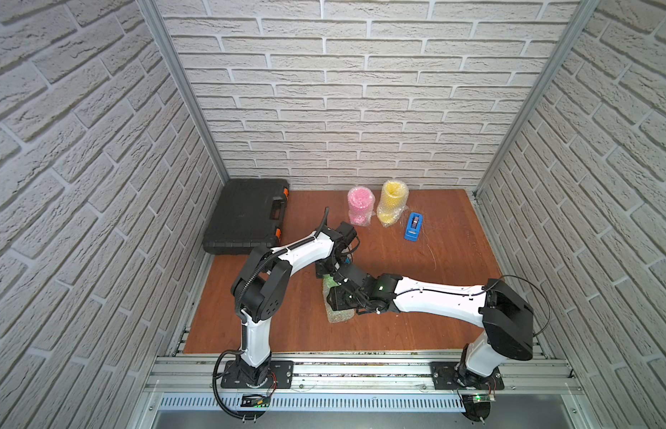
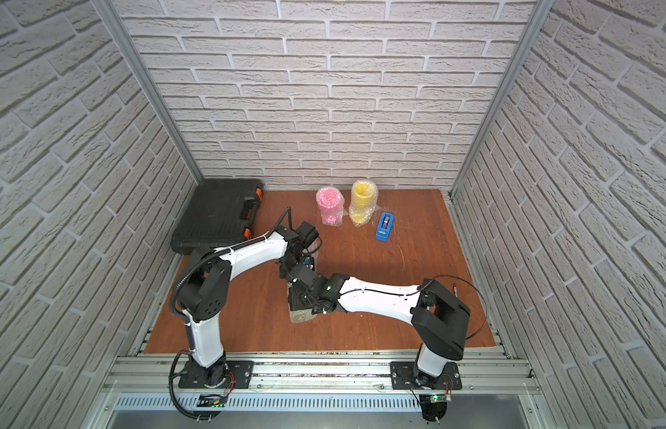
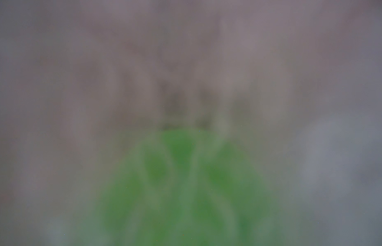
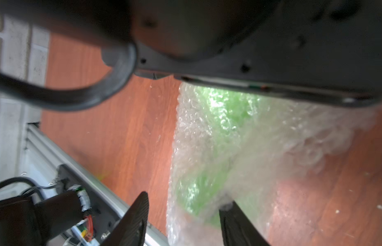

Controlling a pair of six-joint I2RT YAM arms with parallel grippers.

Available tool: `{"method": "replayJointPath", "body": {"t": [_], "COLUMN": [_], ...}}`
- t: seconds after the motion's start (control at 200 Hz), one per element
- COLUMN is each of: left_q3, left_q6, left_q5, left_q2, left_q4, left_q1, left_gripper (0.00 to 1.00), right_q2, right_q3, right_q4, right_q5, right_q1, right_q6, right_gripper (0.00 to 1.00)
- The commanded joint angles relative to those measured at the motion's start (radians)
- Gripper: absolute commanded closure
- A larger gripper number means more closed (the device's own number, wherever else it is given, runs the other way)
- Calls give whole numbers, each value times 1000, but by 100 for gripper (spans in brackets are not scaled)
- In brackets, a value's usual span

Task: Wrap wine glasses in bubble wrap
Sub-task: Adjust the bubble wrap at the center of the board.

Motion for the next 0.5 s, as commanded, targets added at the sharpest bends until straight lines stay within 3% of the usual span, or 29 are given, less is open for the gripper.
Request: {"method": "replayJointPath", "body": {"t": [0.0, 0.215, 0.35, 0.495], "left_q3": [-50, -83, -93, -83], "left_q6": [-46, -70, -75, -56], "left_q5": [61, 113, 128, 95], "left_q2": [2, -21, -49, -91], "left_q4": [35, 76, 89, 68], "left_q1": [9, 26, 37, 54], "left_gripper": [31, 31, 29, 19], "right_q2": [36, 64, 61, 7], "right_q3": [37, 71, 76, 26], "right_q4": [-54, -133, -159, -134], "right_q5": [88, 177, 195, 182], "right_q1": [19, 32, 38, 37], "right_q6": [-49, -81, -101, -135], "right_gripper": [48, 61, 82, 97]}}
